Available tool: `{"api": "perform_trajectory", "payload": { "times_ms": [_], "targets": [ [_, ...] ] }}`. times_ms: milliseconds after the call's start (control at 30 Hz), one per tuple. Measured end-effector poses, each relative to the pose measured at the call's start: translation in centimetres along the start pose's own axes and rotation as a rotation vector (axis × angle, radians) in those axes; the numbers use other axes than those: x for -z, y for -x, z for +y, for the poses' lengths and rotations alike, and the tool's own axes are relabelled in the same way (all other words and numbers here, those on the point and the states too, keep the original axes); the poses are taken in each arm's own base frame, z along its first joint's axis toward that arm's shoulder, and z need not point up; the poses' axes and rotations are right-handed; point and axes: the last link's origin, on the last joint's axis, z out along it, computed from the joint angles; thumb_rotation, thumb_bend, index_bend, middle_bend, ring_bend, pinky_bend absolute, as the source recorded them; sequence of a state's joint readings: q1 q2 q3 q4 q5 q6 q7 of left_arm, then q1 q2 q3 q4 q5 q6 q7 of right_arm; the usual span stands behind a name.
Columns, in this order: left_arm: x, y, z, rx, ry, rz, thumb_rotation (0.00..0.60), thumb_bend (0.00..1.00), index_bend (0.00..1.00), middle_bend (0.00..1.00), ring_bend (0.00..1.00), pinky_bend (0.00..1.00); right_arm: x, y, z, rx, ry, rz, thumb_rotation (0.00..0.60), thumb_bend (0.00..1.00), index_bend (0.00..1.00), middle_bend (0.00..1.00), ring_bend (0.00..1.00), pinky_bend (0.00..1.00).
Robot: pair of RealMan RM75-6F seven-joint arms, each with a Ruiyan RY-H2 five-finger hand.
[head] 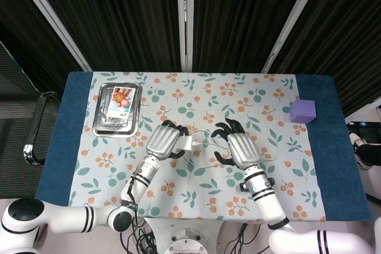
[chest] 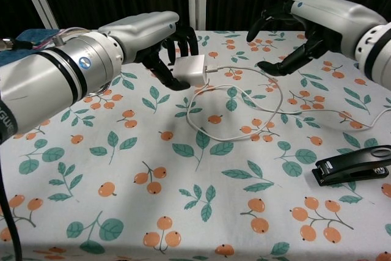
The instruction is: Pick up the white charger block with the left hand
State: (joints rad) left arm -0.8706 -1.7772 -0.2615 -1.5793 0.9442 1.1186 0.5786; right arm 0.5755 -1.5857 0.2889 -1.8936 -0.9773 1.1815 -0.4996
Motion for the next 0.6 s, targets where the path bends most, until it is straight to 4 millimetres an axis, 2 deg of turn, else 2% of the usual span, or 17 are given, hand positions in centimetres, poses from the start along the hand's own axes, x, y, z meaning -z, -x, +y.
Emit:
{"api": "perform_trajectory", "payload": {
  "times_ms": [300, 600],
  "targets": [
    [0.1, -0.1, 0.9, 0.005, 0.006, 0.009, 0.600, 0.39, 0.55, 0.52, 0.39, 0.25, -2.3, 2.4, -1.4, -0.010, 0.018, -0.051, 0.600, 0.27, 0.41, 0.19, 0.00, 0.02],
    [0.1, -0.1, 1.7, 0.007, 0.019, 0.014, 0.600, 0.39, 0.55, 0.52, 0.39, 0.25, -2.8, 3.2, -2.2, -0.054, 0.017, -0.040, 0.600, 0.27, 0.46, 0.20, 0.00, 0.02]
  ]
}}
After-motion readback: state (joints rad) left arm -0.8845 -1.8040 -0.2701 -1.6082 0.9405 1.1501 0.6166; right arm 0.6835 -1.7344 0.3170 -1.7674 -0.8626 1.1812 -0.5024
